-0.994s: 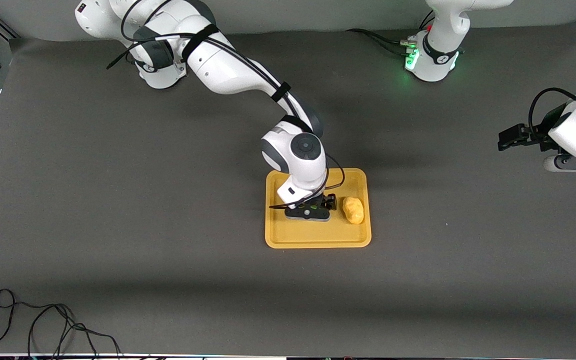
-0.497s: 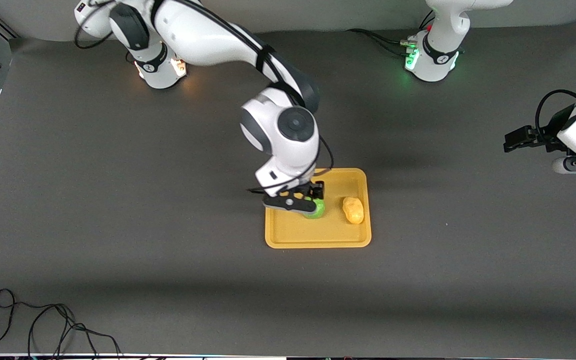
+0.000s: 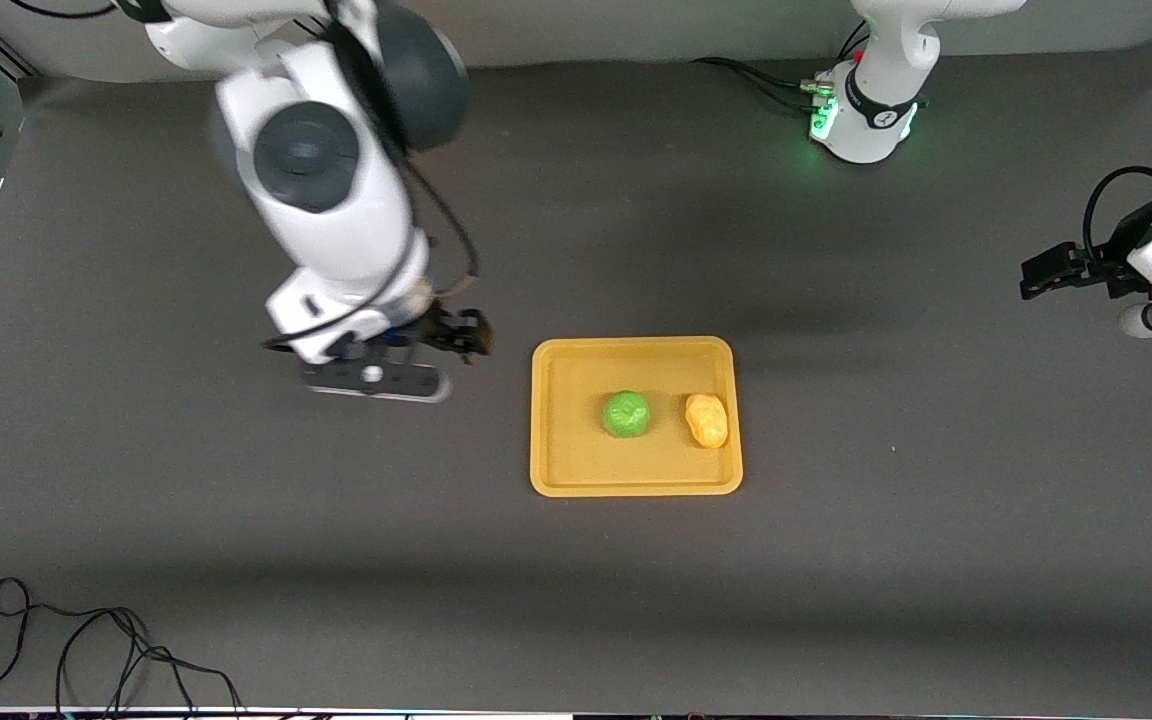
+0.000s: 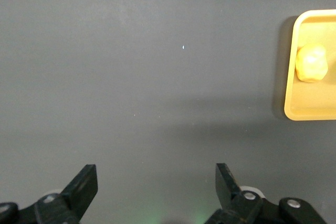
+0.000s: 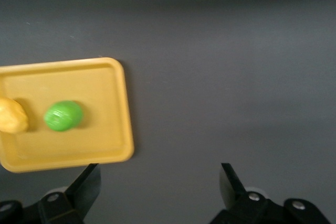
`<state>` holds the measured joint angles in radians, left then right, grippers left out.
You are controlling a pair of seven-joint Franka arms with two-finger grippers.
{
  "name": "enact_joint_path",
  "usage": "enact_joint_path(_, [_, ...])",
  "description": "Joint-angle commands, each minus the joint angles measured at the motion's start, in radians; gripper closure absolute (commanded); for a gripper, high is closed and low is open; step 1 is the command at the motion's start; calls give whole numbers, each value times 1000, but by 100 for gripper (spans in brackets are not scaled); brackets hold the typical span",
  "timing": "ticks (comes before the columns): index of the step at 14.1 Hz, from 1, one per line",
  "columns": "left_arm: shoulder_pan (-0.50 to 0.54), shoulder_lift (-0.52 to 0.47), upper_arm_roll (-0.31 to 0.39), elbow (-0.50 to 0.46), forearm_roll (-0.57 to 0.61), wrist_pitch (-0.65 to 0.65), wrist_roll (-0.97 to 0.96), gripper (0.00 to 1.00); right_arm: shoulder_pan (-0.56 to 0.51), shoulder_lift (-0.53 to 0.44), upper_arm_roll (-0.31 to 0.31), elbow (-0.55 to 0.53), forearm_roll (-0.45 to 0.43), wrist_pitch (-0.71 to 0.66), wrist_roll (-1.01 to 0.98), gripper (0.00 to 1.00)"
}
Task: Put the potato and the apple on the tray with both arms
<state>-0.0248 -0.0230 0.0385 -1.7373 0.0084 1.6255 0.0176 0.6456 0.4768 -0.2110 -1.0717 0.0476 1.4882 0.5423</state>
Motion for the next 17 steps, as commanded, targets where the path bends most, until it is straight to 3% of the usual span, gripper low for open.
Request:
enact_joint_path(1, [0,-14,0,25,-5,-7,-2,0,-21,-220,-51,-261,-20,26,-164,0])
enact_joint_path(3, [0,-8,1,30,-4,-7,10,0,-21,-283,-147,-324,-14,32,-321,0])
enact_joint_path(5, [-1,-2,1,51,-4,-9,8,0,-110,-354,-162,-402,-14,61,-448,0])
enact_joint_path(7, [-1,-3,0,58,-4,-19,-1,0,-238,-408,-107,-462,-17,87,-557,0])
enact_joint_path(11, [0,-2,0,56,-4,-36,10,0,-631,-458,195,-517,-23,96,-610,0])
enact_joint_path(17, [-3,-11,-2,56,-5,-67,-4,0,-672,-461,205,-510,-84,101,-640,0])
